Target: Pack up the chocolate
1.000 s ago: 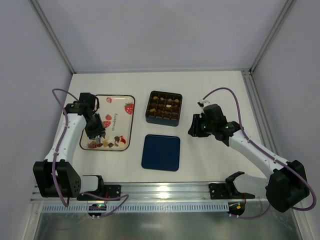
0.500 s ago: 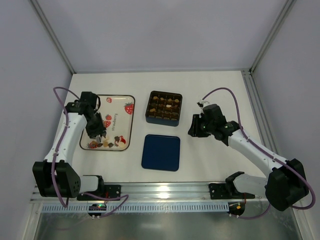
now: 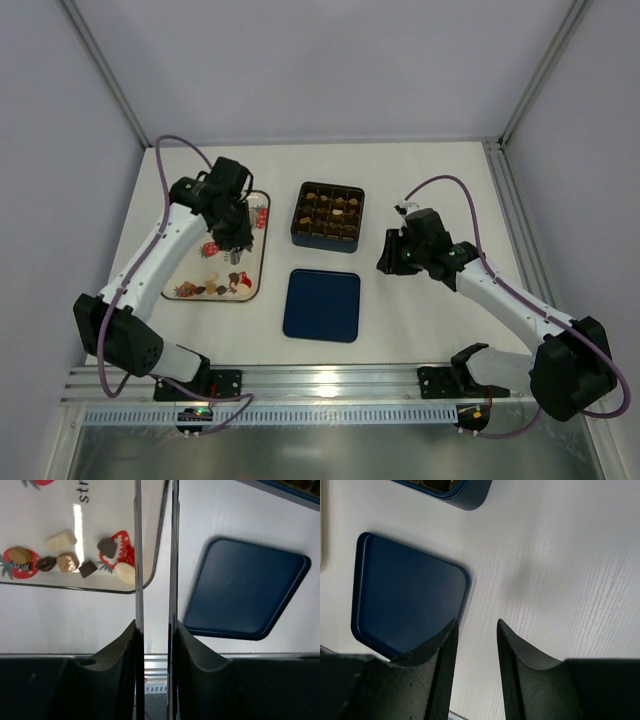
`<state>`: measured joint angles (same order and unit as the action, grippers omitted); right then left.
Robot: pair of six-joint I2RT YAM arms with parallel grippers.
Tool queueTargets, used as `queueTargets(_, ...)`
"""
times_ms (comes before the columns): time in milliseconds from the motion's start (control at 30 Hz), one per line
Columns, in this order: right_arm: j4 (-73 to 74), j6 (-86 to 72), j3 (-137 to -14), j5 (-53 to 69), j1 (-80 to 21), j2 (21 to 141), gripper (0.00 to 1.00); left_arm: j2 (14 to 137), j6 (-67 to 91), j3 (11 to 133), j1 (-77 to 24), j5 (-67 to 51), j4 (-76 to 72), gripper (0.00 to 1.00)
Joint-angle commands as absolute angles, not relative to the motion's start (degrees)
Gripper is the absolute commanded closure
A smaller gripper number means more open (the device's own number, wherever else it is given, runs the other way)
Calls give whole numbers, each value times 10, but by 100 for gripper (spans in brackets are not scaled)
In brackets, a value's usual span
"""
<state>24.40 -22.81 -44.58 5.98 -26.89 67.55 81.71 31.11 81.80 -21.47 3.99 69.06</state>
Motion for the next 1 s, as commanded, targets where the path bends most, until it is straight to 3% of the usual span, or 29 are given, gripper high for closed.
queueTargets(0, 243, -229, -472, 45, -272, 668, 61, 856, 348, 878, -266, 59, 689, 75)
queueTargets(467, 263, -229, -466, 25, -271, 646, 61, 1063, 374, 1098, -417, 61, 682, 75)
queueTargets(967, 259, -229, -454, 24, -271, 642, 61, 1113, 371, 1121, -429, 47, 672, 73)
